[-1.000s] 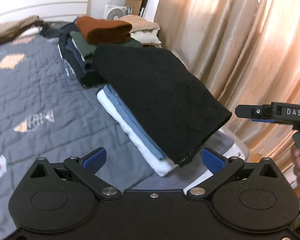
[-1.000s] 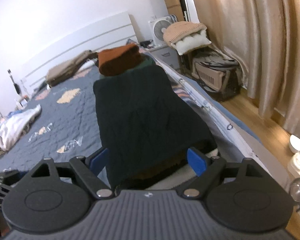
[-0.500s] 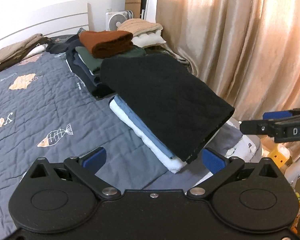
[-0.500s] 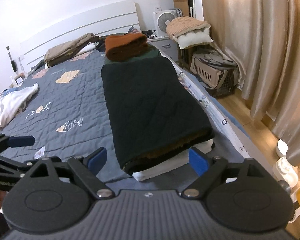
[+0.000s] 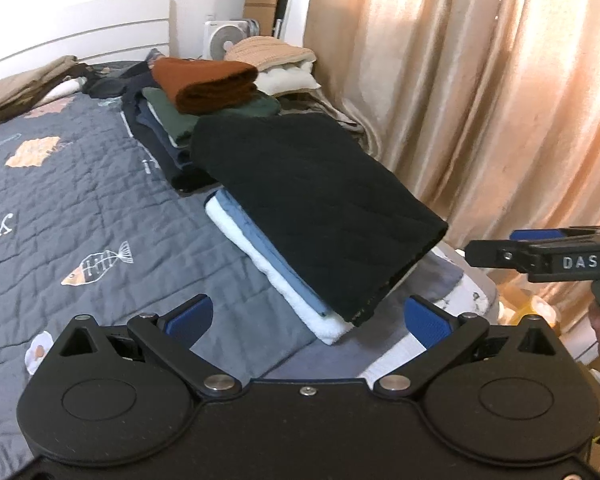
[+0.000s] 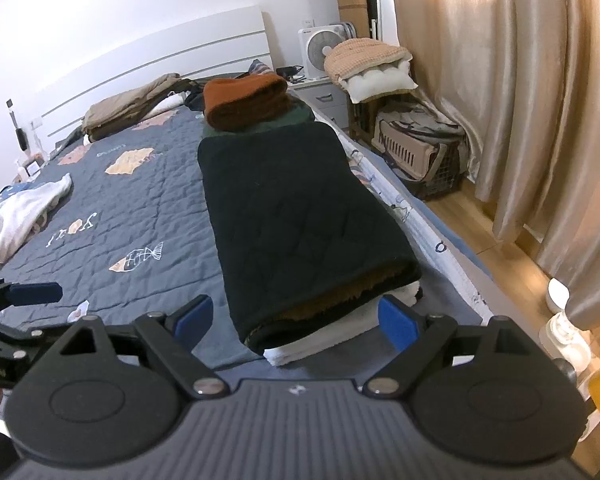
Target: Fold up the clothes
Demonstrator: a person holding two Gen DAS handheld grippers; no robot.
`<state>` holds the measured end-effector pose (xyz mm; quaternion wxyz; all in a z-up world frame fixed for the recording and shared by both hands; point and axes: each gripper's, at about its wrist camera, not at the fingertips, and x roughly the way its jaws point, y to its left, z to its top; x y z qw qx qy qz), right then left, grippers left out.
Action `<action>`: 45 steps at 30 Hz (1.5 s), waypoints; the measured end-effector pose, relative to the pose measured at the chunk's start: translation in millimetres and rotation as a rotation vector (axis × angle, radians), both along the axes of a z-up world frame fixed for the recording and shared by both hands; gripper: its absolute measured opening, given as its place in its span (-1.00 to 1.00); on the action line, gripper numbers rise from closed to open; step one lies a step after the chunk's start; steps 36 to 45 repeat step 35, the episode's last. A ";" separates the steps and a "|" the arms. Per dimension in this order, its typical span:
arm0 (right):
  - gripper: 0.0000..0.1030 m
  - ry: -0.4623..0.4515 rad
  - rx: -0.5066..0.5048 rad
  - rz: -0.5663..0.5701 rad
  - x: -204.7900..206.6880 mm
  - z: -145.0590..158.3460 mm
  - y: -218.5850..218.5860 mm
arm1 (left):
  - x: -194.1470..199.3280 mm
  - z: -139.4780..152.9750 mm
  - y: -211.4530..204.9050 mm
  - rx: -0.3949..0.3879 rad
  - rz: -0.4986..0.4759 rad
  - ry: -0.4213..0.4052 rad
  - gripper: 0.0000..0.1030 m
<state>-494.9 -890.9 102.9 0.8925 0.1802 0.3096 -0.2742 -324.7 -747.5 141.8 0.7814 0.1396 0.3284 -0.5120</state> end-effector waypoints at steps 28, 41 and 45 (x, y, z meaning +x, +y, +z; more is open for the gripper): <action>0.73 0.058 0.012 0.067 11.0 0.7 16.3 | 0.0 -0.9 2.6 0.030 0.005 -0.020 1.00; 0.74 0.062 0.011 0.073 11.7 -0.4 17.4 | -1.4 -1.3 4.0 0.028 0.006 -0.032 1.00; 0.74 0.062 0.011 0.073 11.7 -0.4 17.4 | -1.4 -1.3 4.0 0.028 0.006 -0.032 1.00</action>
